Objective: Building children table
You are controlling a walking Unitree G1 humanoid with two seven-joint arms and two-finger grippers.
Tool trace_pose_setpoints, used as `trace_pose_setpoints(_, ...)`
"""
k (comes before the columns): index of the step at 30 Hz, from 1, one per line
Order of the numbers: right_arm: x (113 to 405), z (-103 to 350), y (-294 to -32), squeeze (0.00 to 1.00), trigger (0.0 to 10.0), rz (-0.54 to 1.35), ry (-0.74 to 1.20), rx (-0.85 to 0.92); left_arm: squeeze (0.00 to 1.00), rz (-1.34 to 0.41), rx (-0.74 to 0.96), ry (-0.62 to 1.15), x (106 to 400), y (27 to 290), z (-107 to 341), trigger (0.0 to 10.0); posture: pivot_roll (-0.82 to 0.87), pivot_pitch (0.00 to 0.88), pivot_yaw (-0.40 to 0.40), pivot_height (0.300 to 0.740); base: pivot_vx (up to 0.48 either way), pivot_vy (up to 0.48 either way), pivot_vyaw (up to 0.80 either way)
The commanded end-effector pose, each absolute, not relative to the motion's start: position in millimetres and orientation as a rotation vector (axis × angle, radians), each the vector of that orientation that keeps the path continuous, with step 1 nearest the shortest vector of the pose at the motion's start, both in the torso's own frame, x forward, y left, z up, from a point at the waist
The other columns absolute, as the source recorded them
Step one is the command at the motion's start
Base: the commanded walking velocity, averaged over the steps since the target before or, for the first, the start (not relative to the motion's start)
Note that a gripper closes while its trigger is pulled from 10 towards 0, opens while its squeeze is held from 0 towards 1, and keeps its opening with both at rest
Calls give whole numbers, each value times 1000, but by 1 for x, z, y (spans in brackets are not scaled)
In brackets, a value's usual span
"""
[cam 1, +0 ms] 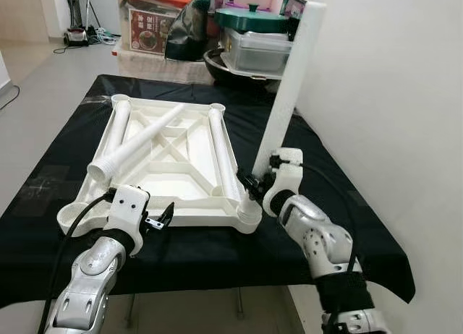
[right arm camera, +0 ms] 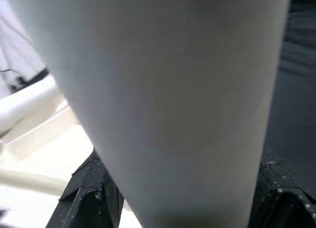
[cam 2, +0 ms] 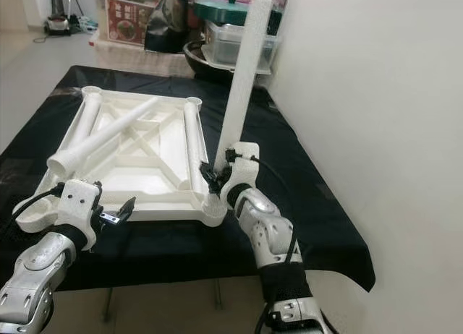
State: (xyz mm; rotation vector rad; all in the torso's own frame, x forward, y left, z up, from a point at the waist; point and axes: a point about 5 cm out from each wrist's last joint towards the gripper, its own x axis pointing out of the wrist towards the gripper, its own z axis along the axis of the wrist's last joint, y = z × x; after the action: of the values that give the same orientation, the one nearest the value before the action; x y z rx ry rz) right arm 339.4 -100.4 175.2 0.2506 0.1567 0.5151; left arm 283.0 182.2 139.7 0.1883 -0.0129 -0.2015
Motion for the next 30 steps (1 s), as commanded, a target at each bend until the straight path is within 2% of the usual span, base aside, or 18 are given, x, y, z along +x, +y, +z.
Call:
trace_pose_setpoints(1,325,201,-81,0,10000,796,47,224,0,-210,179,-6,284,179,137,10000,141,0,-199,740,0,0,0)
trace_pose_setpoints(2,325,201,-81,0,10000,796,47,224,0,-210,179,-6,284,179,137,10000,141,0,-199,740,0,0,0)
trace_pose_setpoints(4,307,201,-69,0,10000,996,36,150,0,-210,178,-7,284,179,137,10000,143,0,-202,740,0,0,0)
trace_pose_setpoints(6,302,196,-64,0,10000,1049,45,104,0,-209,177,-7,284,179,137,10000,143,0,-202,740,0,0,0)
trace_pose_setpoints(11,306,182,-61,0,10000,1050,96,90,0,-208,175,-7,285,177,137,10000,161,0,-217,740,0,0,0)
trace_pose_setpoints(12,309,180,-62,0,3412,1028,102,105,0,-207,174,-8,284,177,136,10000,157,0,-214,740,0,0,0)
trace_pose_setpoints(13,313,180,-63,0,3412,997,107,119,0,-206,173,-8,284,178,136,10000,157,0,-214,740,0,0,0)
trace_pose_setpoints(14,318,178,-65,0,0,951,115,127,0,-205,173,-9,284,178,136,10000,155,0,-213,740,0,0,0)
trace_pose_setpoints(16,332,172,-73,0,0,783,152,137,0,-206,171,-10,284,178,137,10000,152,0,-212,740,0,0,0)
trace_pose_setpoints(17,332,172,-73,0,0,783,152,137,0,-206,171,-10,284,178,137,10000,152,0,-212,740,0,0,0)
trace_pose_setpoints(19,349,163,-93,0,0,499,203,197,0,-208,170,-11,284,178,137,10000,146,0,-209,740,0,0,0)
trace_pose_setpoints(22,356,146,-121,0,0,167,280,258,0,-209,169,-12,284,177,137,10000,143,0,-206,740,0,0,0)
trace_pose_setpoints(23,356,146,-121,0,0,167,280,258,0,-209,169,-12,284,177,137,10000,143,0,-206,740,0,0,0)
trace_pose_setpoints(24,352,138,-128,0,0,62,318,272,0,-208,169,-13,284,177,137,10000,143,0,-206,740,0,0,0)
trace_pose_setpoints(29,346,137,-119,0,0,17,308,236,0,-204,171,-13,283,178,137,10000,152,0,-207,740,0,0,0)
trace_pose_setpoints(30,345,137,-111,0,10000,41,314,232,0,-202,173,-12,283,178,137,10000,152,0,-207,740,0,0,0)
